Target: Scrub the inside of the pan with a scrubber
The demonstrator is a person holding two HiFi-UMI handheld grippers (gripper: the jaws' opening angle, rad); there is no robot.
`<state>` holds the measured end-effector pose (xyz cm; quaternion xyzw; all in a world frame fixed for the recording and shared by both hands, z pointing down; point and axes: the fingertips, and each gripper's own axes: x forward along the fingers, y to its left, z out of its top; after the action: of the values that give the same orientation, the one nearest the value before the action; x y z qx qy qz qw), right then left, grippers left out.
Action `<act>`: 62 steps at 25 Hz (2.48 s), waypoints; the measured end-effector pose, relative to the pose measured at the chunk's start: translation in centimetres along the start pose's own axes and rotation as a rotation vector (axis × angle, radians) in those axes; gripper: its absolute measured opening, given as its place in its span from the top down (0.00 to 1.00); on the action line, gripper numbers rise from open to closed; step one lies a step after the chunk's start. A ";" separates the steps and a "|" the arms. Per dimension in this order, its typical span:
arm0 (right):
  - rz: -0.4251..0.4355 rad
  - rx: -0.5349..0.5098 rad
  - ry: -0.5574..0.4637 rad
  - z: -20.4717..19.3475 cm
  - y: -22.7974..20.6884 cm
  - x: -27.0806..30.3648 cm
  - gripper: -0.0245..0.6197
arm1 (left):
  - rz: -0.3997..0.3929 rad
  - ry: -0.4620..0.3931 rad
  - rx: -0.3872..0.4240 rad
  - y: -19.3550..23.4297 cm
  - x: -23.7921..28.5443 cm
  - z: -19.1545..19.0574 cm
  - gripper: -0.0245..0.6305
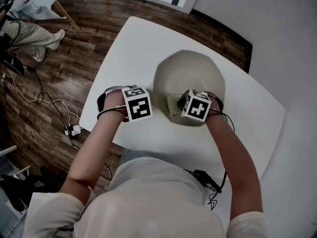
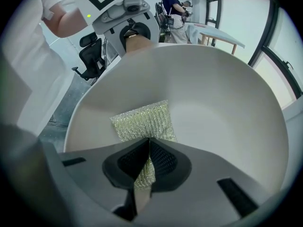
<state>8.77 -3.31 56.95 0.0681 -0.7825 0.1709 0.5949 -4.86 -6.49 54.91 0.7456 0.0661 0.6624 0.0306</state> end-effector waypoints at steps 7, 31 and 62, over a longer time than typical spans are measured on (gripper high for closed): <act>-0.003 0.047 0.034 -2.2 -0.2 -0.2 0.93 | -0.001 -0.002 -0.001 -0.2 0.1 0.0 0.76; -0.184 0.177 0.294 -8.7 -5.7 -2.2 0.93 | -0.013 -0.003 0.001 -0.1 0.1 0.0 0.76; -0.381 0.376 0.016 -4.4 -13.4 -3.3 0.93 | -0.060 -0.003 -0.004 -0.4 0.2 0.2 0.76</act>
<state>17.86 -14.61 57.36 0.3221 -0.7052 0.1987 0.5996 -4.62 -6.09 55.06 0.7441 0.0869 0.6604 0.0518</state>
